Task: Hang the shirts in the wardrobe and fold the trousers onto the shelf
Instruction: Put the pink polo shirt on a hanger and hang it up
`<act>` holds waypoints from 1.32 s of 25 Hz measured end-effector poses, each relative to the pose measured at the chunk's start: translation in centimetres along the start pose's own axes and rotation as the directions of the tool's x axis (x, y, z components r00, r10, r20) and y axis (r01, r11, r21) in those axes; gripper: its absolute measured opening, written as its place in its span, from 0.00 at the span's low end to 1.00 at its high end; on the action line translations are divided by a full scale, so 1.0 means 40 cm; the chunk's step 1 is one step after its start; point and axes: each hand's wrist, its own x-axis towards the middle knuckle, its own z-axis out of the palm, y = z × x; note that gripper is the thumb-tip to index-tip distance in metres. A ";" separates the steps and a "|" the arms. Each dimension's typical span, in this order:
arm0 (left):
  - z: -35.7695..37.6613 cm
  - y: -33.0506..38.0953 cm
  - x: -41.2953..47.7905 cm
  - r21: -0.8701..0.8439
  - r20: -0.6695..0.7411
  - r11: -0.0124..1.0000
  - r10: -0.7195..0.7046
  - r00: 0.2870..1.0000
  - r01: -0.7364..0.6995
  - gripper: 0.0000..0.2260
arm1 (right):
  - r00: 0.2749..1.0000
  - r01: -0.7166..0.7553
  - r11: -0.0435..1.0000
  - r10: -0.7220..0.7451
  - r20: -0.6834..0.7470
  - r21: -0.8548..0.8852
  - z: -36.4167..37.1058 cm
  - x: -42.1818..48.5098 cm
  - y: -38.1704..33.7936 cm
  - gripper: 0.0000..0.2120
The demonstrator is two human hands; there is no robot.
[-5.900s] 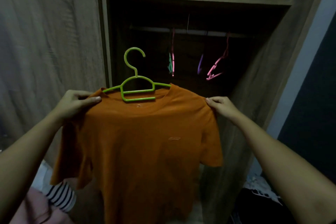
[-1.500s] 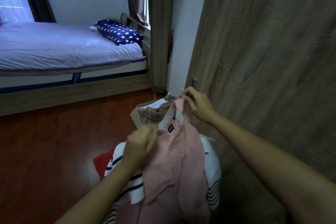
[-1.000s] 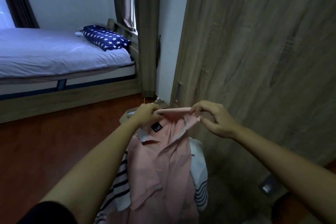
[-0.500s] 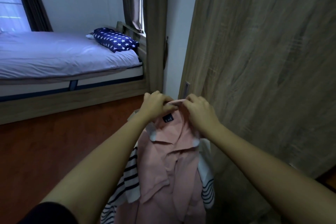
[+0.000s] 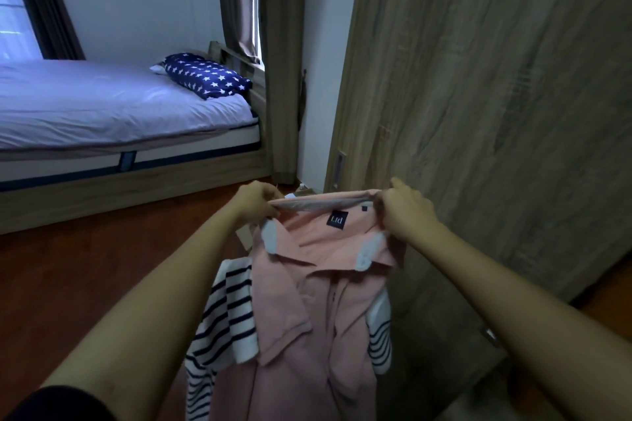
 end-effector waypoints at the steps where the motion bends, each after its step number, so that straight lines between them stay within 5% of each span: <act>1: -0.019 0.010 -0.013 0.030 0.017 1.000 -0.005 1.000 0.004 0.09 | 0.998 0.007 1.000 -0.005 0.060 -0.028 -0.001 -0.005 0.006 0.15; 4: -0.054 0.062 -0.056 0.170 -0.096 0.985 0.030 0.995 -0.014 0.09 | 0.988 -0.014 0.996 0.028 0.150 -0.092 -0.003 -0.035 0.014 0.18; 7: -0.063 0.151 -0.114 0.019 -0.346 0.979 0.197 0.917 -0.203 0.11 | 0.985 -0.081 0.996 0.086 0.147 -0.042 -0.023 -0.061 0.026 0.18; 9: -0.072 0.213 -0.179 -0.131 -0.287 0.928 0.300 0.910 -0.348 0.16 | 0.974 -0.151 0.965 0.108 0.200 0.213 -0.063 -0.094 0.051 0.17; 10: -0.079 0.231 -0.210 -0.125 -0.232 0.917 0.345 0.910 -0.379 0.18 | 0.952 -0.246 0.853 0.122 0.281 0.461 -0.086 -0.117 0.062 0.17; 12: -0.095 0.256 -0.269 0.049 -0.140 0.922 0.388 0.911 -0.385 0.20 | 0.893 -0.434 0.400 0.070 0.445 0.807 -0.136 -0.182 0.083 0.14; 14: -0.111 0.275 -0.320 0.249 -0.180 0.907 0.388 0.904 -0.340 0.19 | 0.894 -0.448 0.026 -0.007 0.448 0.894 -0.182 -0.247 0.109 0.13; 16: -0.130 0.320 -0.369 0.271 -0.302 0.920 0.362 0.882 -0.284 0.20 | 0.933 -0.359 -0.149 -0.074 0.352 0.921 -0.232 -0.307 0.125 0.15; 17: -0.142 0.346 -0.386 0.260 -0.375 0.925 0.362 0.853 -0.278 0.20 | 0.959 -0.280 -0.090 -0.064 0.275 0.956 -0.251 -0.329 0.131 0.13; 20: -0.175 0.438 -0.454 0.333 -0.504 0.895 0.434 0.746 -0.296 0.21 | 0.992 0.124 0.544 -0.082 -0.094 0.830 -0.308 -0.413 0.184 0.20; 21: -0.177 0.463 -0.471 0.359 -0.499 0.878 0.468 0.730 -0.318 0.21 | 0.977 0.209 0.668 -0.109 -0.184 0.714 -0.329 -0.440 0.202 0.21; 24: -0.156 0.517 -0.516 0.277 -0.472 0.900 0.432 0.769 -0.335 0.20 | 0.946 0.296 0.795 -0.168 -0.276 0.530 -0.389 -0.529 0.272 0.21; 28: -0.127 0.581 -0.545 0.083 -0.581 0.940 0.315 0.750 -0.331 0.18 | 0.963 0.270 0.915 -0.259 -0.075 0.299 -0.435 -0.647 0.352 0.17; 31: -0.107 0.643 -0.532 0.197 -0.587 0.927 0.371 0.719 -0.318 0.16 | 0.938 0.324 0.935 -0.298 -0.178 0.143 -0.467 -0.701 0.399 0.16; 33: -0.098 0.674 -0.528 0.263 -0.488 0.921 0.385 0.784 -0.288 0.14 | 0.935 0.273 0.958 -0.241 -0.260 0.092 -0.499 -0.741 0.438 0.14</act>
